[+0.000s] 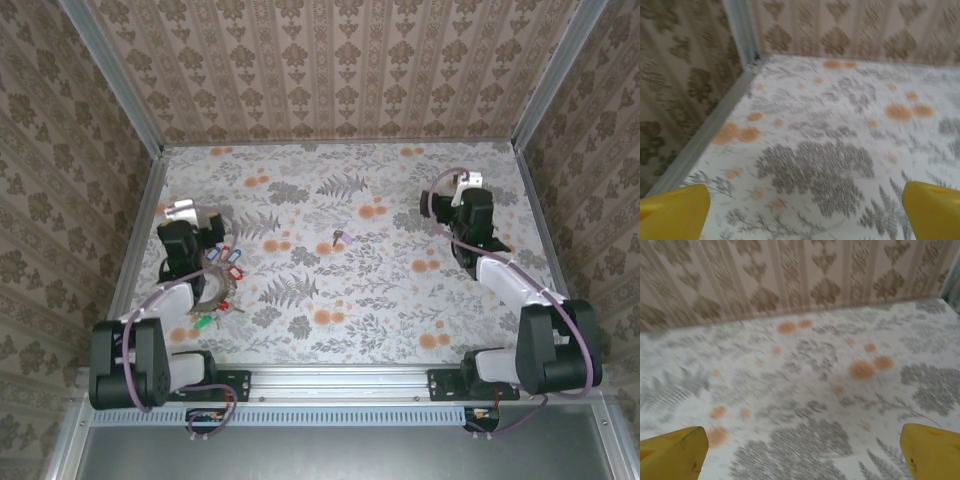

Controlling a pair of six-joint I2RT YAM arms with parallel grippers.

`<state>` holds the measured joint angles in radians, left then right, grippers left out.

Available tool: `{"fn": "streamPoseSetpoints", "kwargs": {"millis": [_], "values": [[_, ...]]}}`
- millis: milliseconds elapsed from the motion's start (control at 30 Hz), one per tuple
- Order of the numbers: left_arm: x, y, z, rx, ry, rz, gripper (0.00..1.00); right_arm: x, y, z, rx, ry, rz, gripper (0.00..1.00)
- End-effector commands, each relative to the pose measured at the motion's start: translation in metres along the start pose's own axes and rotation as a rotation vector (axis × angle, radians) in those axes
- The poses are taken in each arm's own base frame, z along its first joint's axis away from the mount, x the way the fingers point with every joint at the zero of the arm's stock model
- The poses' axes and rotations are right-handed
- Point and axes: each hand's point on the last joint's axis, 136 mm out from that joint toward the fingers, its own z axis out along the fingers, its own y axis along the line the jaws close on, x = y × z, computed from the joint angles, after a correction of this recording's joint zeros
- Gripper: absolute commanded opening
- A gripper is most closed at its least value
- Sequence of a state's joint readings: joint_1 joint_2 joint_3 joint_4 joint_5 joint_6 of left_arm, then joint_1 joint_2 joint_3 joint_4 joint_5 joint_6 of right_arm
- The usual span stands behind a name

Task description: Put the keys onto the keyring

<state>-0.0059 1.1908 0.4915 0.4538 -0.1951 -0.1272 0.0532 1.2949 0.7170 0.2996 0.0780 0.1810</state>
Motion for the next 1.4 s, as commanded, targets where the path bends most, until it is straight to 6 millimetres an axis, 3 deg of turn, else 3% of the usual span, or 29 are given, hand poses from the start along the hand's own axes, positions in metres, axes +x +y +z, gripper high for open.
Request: {"fn": "streamPoseSetpoints", "kwargs": {"millis": [0,133,200,467,700,967,1367], "values": [[0.026,0.028,-0.019,-0.156,0.220,-0.164,1.00,0.032,0.033,-0.007,-0.179,0.189,0.165,1.00],[0.036,0.019,-0.037,-0.099,0.321,-0.267,1.00,0.030,0.093,-0.009,-0.470,0.299,0.283,0.97],[0.046,0.017,-0.046,-0.078,0.348,-0.333,1.00,0.039,0.118,-0.004,-0.547,0.384,0.297,0.93],[0.070,0.004,-0.075,0.023,0.385,-0.474,1.00,0.083,0.211,0.009,-0.708,0.638,0.240,0.85],[0.098,0.000,-0.077,0.028,0.500,-0.451,1.00,0.121,0.269,0.020,-0.751,0.790,0.198,0.83],[0.111,-0.006,-0.067,0.048,0.572,-0.438,1.00,0.155,0.288,0.043,-0.695,0.880,0.208,0.82],[0.131,-0.021,-0.050,0.114,0.669,-0.418,1.00,0.190,0.257,0.065,-0.528,0.934,0.172,0.83]]}}
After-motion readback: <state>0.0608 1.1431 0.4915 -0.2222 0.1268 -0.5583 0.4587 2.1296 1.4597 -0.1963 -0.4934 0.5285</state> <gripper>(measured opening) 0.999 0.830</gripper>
